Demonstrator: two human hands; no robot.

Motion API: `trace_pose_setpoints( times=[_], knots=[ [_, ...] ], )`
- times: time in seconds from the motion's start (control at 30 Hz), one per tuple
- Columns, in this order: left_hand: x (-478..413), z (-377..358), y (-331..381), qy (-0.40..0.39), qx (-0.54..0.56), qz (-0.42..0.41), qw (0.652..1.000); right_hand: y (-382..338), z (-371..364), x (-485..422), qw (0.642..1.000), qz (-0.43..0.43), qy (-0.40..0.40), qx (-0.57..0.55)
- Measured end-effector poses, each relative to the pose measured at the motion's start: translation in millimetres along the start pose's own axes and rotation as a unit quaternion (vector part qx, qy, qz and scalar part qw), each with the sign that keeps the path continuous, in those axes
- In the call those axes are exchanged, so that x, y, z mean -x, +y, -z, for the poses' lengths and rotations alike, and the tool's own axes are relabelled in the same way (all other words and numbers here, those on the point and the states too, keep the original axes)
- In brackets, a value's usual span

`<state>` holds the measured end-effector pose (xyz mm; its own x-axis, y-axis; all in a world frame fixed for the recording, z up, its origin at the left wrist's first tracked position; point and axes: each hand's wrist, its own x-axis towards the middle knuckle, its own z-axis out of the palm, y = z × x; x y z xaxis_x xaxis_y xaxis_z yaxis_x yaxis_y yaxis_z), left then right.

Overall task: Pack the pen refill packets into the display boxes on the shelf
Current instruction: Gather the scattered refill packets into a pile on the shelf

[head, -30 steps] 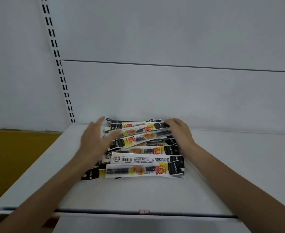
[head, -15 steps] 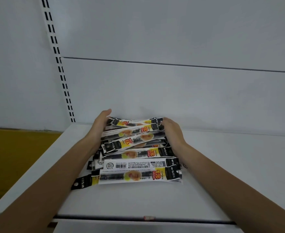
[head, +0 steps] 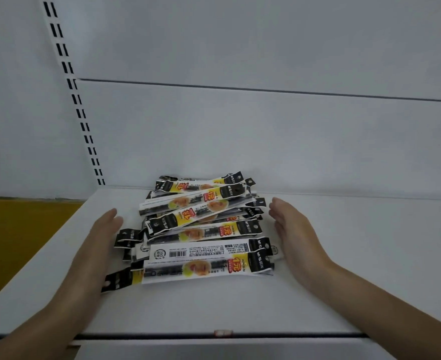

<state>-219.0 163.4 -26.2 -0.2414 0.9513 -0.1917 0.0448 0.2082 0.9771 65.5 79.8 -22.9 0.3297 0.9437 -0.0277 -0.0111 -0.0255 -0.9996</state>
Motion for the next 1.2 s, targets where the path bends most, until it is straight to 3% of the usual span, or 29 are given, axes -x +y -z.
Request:
trace_pose_setpoints(
  times=[0.07, 0.13, 0.2, 0.3, 0.37, 0.43, 0.5, 0.53, 0.63, 0.67, 0.77, 0.83, 1.03, 1.2],
  knots=[
    [14.9, -18.6, 1.0, -0.002, 0.017, 0.016, 1.000, -1.6, -13.3, 3.2, 0.998, -0.026, -0.046, -0.028],
    [48.9, -29.2, 2.2, -0.081, 0.039, 0.005, 0.996, -5.3, -25.5, 8.2, 0.993, -0.049, -0.069, -0.078],
    [58.4, -43.9, 12.2, -0.072, 0.052, -0.007, 0.996, -6.2, -30.2, 12.6, 0.993, -0.052, -0.068, -0.087],
    [45.3, -49.5, 24.6, -0.036, -0.094, -0.053, 0.993, -7.7, -22.1, 9.9, 0.993, -0.047, -0.057, -0.093],
    [46.5, -39.7, 22.2, 0.006, -0.153, -0.160, 0.975, -14.7, -10.7, 3.1, 1.000, 0.023, 0.002, 0.004],
    [54.8, -32.1, 22.7, 0.037, -0.218, -0.314, 0.923, -27.0, -5.1, -4.5, 0.984, 0.121, 0.035, 0.128],
    [51.5, -37.3, 32.4, 0.006, -0.287, -0.407, 0.867, -36.6, -8.0, -12.9, 0.962, 0.181, 0.024, 0.201],
    [47.2, -43.1, 35.8, -0.027, -0.332, -0.422, 0.843, -39.3, -11.7, -16.6, 0.956, 0.194, 0.021, 0.218],
    [45.4, -58.5, 44.8, -0.067, -0.508, -0.457, 0.727, -42.9, -17.9, -22.8, 0.948, 0.218, 0.029, 0.229],
    [45.8, -59.3, 44.2, -0.074, -0.519, -0.457, 0.718, -44.3, -17.6, -23.6, 0.946, 0.224, 0.030, 0.232],
    [43.3, -56.3, 48.1, -0.136, -0.451, -0.405, 0.784, -48.7, -14.4, -26.2, 0.934, 0.252, 0.030, 0.250],
    [41.4, -54.4, 50.5, -0.145, -0.425, -0.399, 0.799, -52.8, -13.5, -26.0, 0.929, 0.270, 0.032, 0.251],
    [32.2, -52.6, 49.9, -0.093, -0.406, -0.429, 0.801, -66.8, -23.3, -27.1, 0.891, 0.324, -0.003, 0.318],
    [32.6, -57.9, 42.6, -0.107, -0.459, -0.452, 0.757, -64.3, -34.5, -29.6, 0.872, 0.298, -0.046, 0.385]
  ],
)
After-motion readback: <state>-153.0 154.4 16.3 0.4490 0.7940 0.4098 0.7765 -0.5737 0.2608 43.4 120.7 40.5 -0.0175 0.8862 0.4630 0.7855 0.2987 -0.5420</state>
